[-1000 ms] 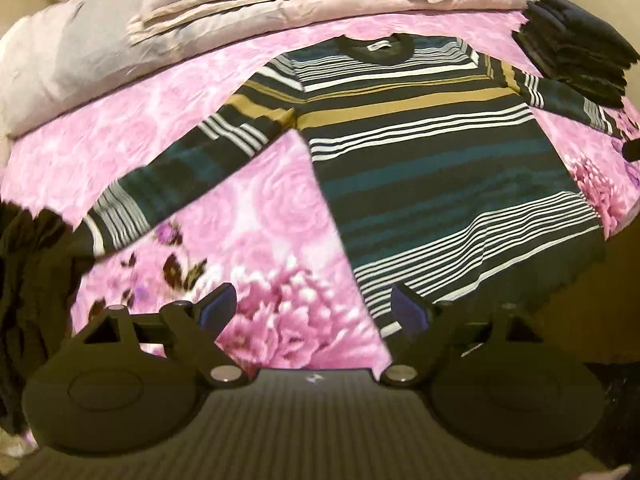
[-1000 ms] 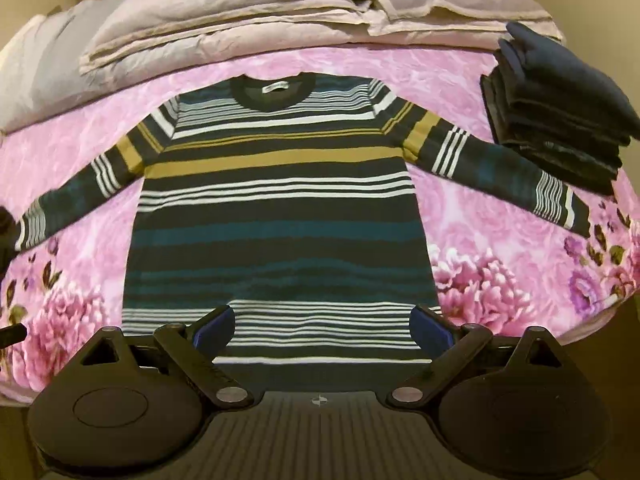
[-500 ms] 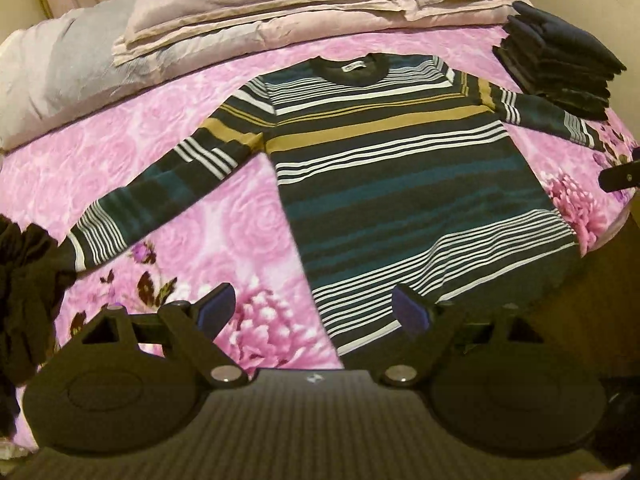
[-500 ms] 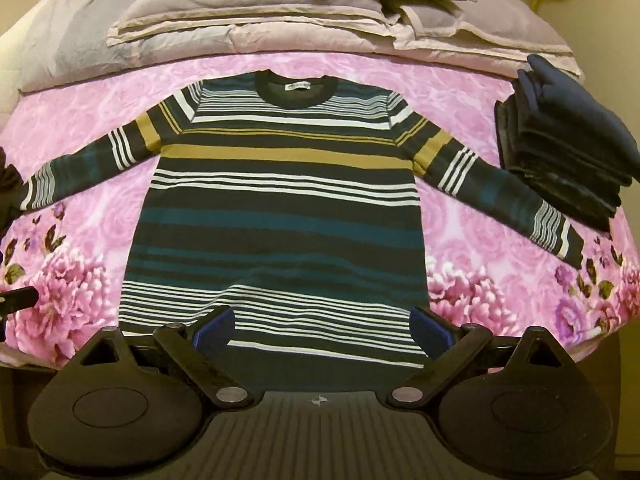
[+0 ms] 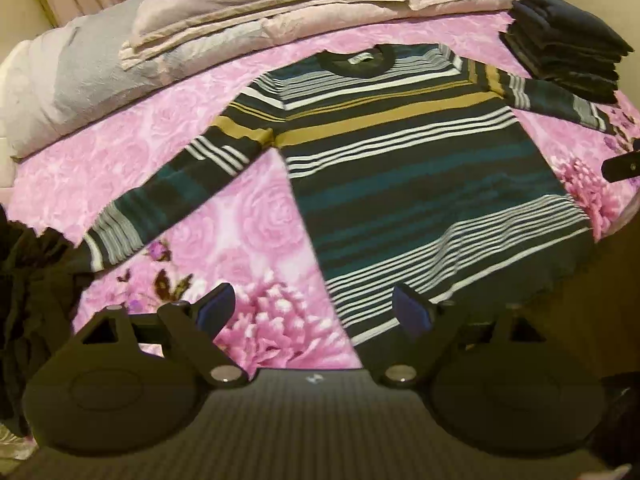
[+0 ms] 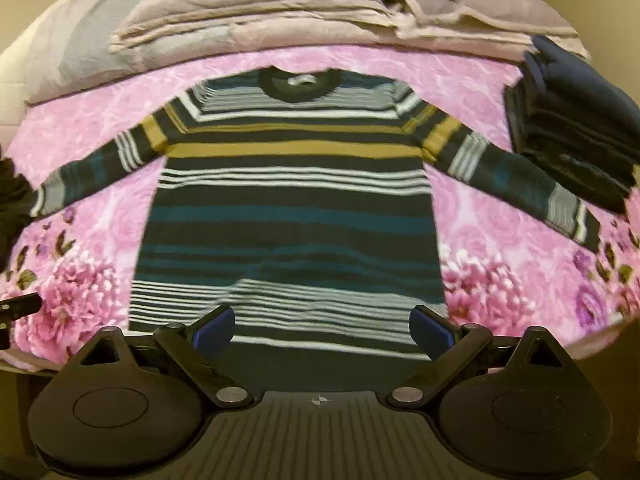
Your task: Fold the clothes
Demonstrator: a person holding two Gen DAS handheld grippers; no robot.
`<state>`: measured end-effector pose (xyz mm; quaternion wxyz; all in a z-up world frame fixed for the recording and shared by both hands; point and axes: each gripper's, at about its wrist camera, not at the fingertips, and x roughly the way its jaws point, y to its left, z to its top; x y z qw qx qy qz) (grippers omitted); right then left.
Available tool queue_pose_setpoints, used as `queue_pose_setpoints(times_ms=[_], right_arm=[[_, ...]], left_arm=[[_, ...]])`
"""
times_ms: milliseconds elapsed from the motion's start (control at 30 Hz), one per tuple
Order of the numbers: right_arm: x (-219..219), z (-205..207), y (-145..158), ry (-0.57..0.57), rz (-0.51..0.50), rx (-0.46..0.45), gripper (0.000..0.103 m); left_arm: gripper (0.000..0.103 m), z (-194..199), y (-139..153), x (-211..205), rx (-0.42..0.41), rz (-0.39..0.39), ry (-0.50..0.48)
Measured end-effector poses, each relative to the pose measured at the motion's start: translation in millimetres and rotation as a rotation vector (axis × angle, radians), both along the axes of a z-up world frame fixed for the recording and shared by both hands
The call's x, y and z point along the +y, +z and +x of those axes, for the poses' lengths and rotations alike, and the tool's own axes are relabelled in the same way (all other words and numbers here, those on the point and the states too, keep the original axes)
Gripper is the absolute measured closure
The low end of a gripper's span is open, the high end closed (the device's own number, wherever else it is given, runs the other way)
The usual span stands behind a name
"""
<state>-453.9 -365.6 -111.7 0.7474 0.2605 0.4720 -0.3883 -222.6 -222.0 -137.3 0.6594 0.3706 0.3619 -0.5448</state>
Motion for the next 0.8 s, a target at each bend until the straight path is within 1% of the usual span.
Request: queue_pose_setpoints(times_ms=[133,300,400,500,600,700,800], right_arm=[[5,19,0,0.170,-0.050,-0.034,0.006],[28,70,-12,0.446,-0.112,-0.045,0.006],[43,104,-14,0.568,-0.135,-0.060,0.006],[58,149,-17,0.665,-0.164,-0.090,0.006],[73,194,-19,0.762,-0.193,-0.121,0.006],[87,244,-23,0.856,-0.227,-0.143,0.007],[102,307,-43,0.912,-0.249,-0.138,0.007]], left_arm=[[0.020,12,6,12,-0.038,-0.005,0.080],[0.019,40,9,47,-0.065,-0.012,0.235],[0.019,66,6,66,-0.084,0.008,0.297],[0.019,96,1,74,-0.106,0.020,0.327],[0.019,136,-4,77,-0.115,0.014,0.345],[0.018,180,-12,77,-0.112,-0.013,0.331],[0.018,228,-25,71,-0.118,-0.015,0.289]])
